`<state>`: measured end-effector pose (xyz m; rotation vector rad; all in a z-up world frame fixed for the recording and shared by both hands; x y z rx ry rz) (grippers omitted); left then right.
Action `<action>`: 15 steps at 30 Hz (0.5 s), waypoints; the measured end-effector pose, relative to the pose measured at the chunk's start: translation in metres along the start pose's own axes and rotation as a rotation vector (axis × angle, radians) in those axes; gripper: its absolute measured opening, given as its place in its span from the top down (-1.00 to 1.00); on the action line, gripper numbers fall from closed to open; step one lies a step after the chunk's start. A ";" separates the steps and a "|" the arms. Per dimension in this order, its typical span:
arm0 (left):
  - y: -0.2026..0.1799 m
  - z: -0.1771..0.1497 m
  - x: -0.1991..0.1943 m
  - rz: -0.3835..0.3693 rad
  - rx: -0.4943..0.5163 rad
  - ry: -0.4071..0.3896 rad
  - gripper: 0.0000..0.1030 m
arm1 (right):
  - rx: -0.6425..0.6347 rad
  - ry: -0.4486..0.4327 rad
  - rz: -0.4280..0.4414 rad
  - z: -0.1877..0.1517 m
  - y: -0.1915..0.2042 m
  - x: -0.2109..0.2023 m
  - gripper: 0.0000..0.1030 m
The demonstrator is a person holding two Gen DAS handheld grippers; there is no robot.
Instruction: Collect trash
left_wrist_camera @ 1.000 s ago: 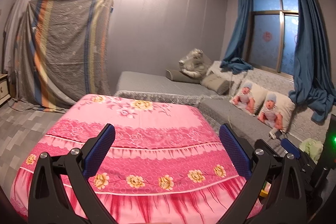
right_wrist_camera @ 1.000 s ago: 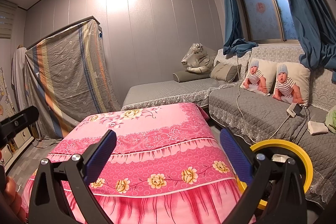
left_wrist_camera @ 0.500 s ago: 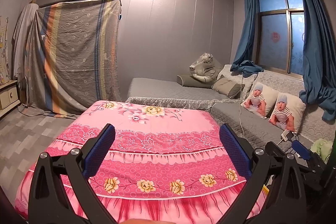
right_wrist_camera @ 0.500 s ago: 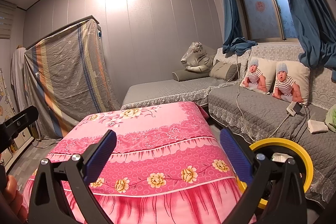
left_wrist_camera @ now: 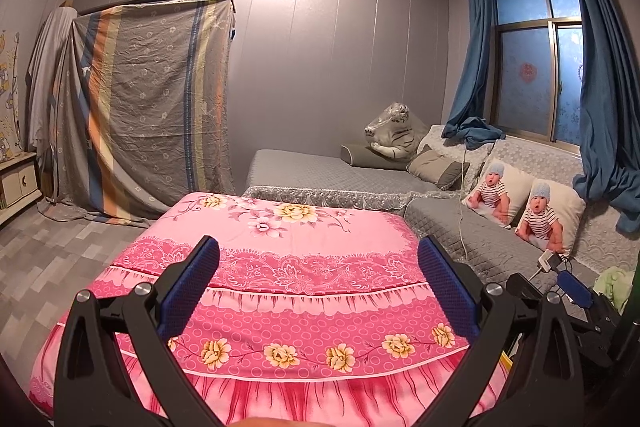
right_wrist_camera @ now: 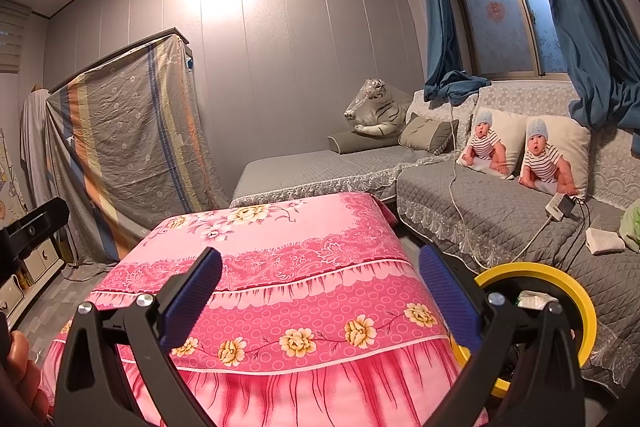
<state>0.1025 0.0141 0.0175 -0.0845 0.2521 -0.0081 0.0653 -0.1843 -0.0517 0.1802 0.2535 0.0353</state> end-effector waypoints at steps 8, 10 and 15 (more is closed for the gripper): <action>0.000 0.001 0.000 -0.002 0.000 0.000 -0.84 | -0.001 0.001 -0.001 0.000 0.001 0.000 -0.85; 0.000 0.001 0.000 -0.001 0.001 -0.001 -0.84 | 0.001 0.001 -0.001 0.000 0.001 0.000 -0.85; 0.001 0.002 0.000 0.000 0.002 0.001 -0.84 | 0.000 0.002 -0.001 0.000 0.001 0.000 -0.85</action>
Point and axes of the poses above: each gripper's, at about its wrist camera, not at the fingertips, and x roughly the way its jaws point, y to its left, z to its top, the point moved 8 cm from there along x, roughly the way its jaws point, and after that the axes turned 9 degrees about z, right-handed, at the moved point
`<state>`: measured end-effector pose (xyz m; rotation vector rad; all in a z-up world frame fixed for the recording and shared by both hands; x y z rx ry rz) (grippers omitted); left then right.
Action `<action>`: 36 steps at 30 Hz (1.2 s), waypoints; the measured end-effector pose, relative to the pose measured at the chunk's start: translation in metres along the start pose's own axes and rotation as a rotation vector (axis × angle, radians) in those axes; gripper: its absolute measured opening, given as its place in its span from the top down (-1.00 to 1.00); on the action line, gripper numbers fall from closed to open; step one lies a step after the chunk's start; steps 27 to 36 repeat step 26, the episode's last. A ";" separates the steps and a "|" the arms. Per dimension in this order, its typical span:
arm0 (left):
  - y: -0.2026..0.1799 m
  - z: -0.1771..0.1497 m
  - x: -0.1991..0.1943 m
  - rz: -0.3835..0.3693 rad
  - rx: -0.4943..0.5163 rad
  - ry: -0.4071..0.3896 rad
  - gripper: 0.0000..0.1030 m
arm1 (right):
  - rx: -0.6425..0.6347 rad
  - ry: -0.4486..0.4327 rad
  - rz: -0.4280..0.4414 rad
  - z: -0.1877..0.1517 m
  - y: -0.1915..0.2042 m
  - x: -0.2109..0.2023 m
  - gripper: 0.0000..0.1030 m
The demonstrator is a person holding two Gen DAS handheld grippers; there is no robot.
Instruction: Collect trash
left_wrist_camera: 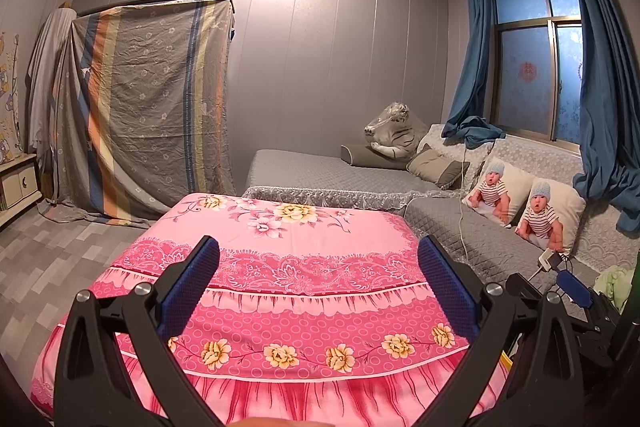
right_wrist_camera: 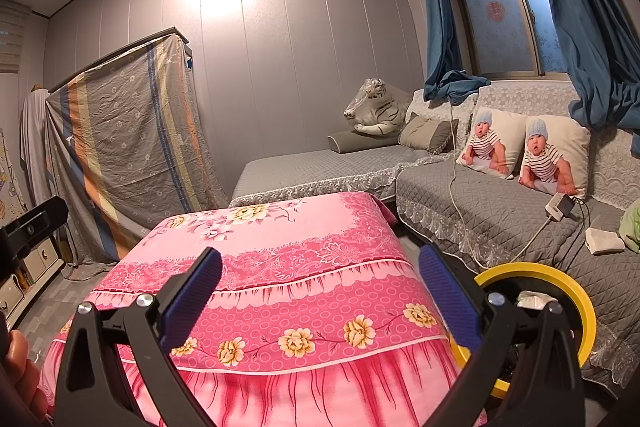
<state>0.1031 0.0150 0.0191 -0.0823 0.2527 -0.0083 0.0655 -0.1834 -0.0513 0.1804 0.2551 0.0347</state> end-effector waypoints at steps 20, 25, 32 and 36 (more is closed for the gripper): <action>0.001 -0.002 0.002 -0.008 -0.004 0.000 -0.84 | 0.001 0.002 0.000 0.001 -0.001 0.000 -0.85; 0.005 0.003 -0.001 0.008 -0.009 -0.026 -0.84 | 0.002 0.002 -0.001 0.000 -0.002 0.000 -0.85; 0.006 0.003 -0.001 0.007 -0.010 -0.025 -0.84 | 0.002 0.003 -0.001 0.000 -0.002 0.000 -0.85; 0.006 0.003 -0.001 0.007 -0.010 -0.025 -0.84 | 0.002 0.003 -0.001 0.000 -0.002 0.000 -0.85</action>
Point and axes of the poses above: each gripper's, at about its wrist camera, not at the fingertips, and x roughly the way its jaws point, y to its left, z to its top, the point moved 8 cm from there along x, roughly the way its jaws point, and after that the axes turned 9 degrees about z, right-handed, at the moved point
